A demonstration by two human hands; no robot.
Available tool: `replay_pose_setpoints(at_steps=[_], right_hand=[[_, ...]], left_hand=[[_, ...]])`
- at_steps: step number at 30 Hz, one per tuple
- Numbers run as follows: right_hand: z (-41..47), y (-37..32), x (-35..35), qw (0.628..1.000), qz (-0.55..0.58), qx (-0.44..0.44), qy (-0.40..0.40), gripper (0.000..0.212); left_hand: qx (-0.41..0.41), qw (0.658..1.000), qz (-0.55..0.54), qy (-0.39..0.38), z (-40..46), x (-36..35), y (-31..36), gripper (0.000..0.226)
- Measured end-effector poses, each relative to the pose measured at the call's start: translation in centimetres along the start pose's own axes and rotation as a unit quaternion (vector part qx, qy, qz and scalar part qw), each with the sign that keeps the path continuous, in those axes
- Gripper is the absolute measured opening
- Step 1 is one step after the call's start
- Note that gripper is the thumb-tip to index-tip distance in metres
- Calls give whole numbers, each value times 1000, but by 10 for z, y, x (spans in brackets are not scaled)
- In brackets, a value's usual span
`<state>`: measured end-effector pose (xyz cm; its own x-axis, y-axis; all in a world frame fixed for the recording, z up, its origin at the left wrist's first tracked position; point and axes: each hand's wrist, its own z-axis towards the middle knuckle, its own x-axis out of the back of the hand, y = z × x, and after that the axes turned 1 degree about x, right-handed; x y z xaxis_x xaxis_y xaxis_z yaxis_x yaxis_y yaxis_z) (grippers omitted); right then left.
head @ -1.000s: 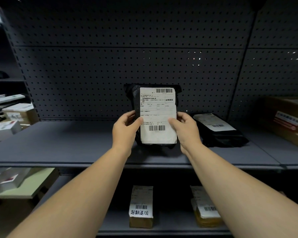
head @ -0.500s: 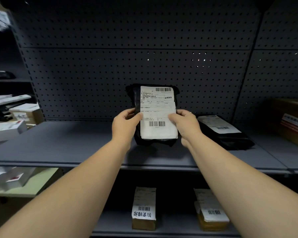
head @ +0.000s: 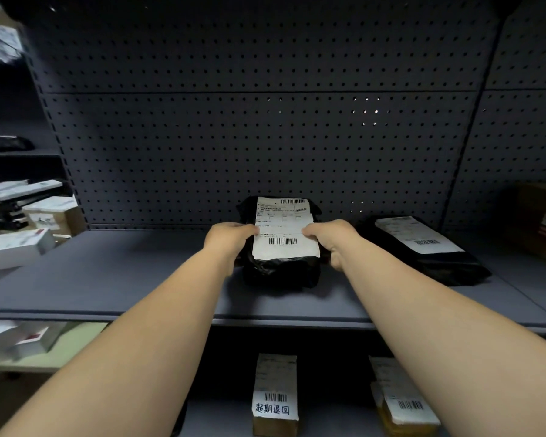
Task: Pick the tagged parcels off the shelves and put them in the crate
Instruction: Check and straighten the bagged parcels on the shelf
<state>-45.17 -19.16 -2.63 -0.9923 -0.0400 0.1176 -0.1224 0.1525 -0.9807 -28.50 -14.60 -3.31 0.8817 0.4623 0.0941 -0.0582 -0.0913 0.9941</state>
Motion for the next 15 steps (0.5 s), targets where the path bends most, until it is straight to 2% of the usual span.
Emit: replay_pose_setpoints(at_steps=[1,15], right_hand=[[2,1,-2,1000,-2,-1,3,3],[29,5,-14,999,-45,-13,11,9]], left_hand=[[7,1000,3,-1,3,0,-1,11],[60,998,29,-13,39,-2,-10,7]])
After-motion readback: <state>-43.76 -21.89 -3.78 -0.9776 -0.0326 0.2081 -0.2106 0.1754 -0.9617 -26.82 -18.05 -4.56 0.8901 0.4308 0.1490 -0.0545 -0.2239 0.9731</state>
